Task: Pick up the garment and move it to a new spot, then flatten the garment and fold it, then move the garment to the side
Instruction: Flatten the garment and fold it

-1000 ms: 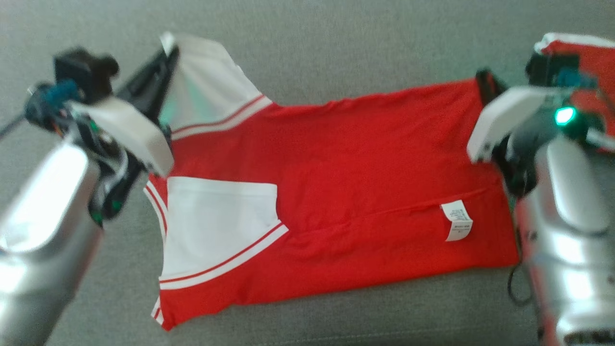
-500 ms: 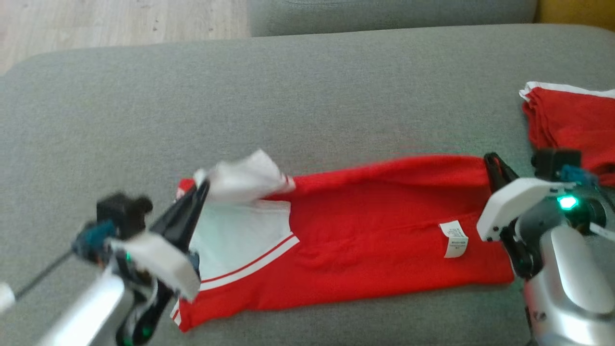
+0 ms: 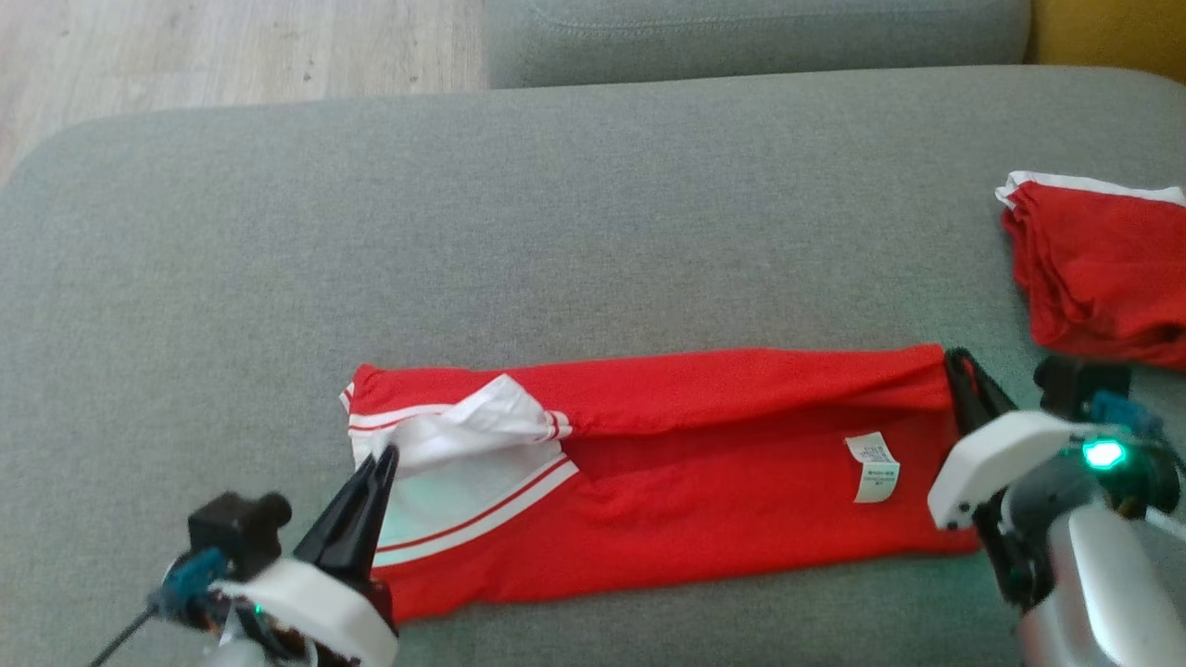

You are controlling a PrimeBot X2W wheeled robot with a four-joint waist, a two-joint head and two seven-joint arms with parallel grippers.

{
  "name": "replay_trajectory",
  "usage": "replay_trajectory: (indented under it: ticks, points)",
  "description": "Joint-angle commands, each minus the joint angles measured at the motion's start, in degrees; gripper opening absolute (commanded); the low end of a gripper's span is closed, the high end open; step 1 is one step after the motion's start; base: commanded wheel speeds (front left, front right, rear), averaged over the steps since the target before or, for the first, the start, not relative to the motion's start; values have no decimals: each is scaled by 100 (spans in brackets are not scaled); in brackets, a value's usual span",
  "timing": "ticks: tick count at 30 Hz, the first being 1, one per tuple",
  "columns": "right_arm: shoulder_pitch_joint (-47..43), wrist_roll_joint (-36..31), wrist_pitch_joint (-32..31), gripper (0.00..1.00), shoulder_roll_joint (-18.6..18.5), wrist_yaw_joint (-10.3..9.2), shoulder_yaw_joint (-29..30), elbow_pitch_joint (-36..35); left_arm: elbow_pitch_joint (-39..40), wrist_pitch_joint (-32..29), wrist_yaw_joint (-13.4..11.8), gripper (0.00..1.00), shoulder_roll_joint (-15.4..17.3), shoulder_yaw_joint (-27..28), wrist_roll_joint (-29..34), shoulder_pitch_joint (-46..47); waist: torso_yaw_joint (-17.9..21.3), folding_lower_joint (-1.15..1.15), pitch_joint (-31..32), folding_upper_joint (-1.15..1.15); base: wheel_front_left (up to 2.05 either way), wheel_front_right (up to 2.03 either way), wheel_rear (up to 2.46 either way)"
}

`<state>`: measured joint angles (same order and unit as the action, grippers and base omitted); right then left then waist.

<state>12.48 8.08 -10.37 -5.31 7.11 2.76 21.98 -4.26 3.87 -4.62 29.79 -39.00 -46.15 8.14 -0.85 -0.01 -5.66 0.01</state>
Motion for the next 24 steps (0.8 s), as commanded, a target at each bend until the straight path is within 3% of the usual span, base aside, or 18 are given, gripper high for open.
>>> replay_trajectory:
  ticks: [1,2,3,4,5,6,16,24]
  points:
    - [47,-44,82,0,20,37,-90,-270,92,101,-28,0,109,235,-40,130,3,1,32,-1,0,0,0]
    - [-41,-59,107,0,32,37,-94,-321,65,149,-38,0,95,237,-51,72,6,1,54,-1,0,0,0]
    - [-206,-71,226,27,64,37,-87,-430,27,236,-65,0,65,220,-58,-53,15,1,112,-1,0,0,0]
    - [-291,-97,281,93,74,37,-101,-467,7,294,-63,36,49,207,-53,-111,21,1,138,-1,0,0,0]
    - [-371,-117,343,100,86,37,-77,-492,-20,361,-72,73,29,201,-51,-174,31,1,166,-1,0,0,0]
    - [-447,-128,404,100,101,37,-49,-513,-46,431,-87,100,-2,204,-63,-242,37,1,191,-1,0,0,0]
    - [-1002,-244,723,100,216,37,484,-673,-75,1019,-586,100,-201,668,-105,-953,3,1,411,-1,0,0,0]
    - [-962,-336,371,100,236,37,467,-558,130,1095,-934,100,-300,974,198,-1092,-213,1,419,-1,0,0,0]
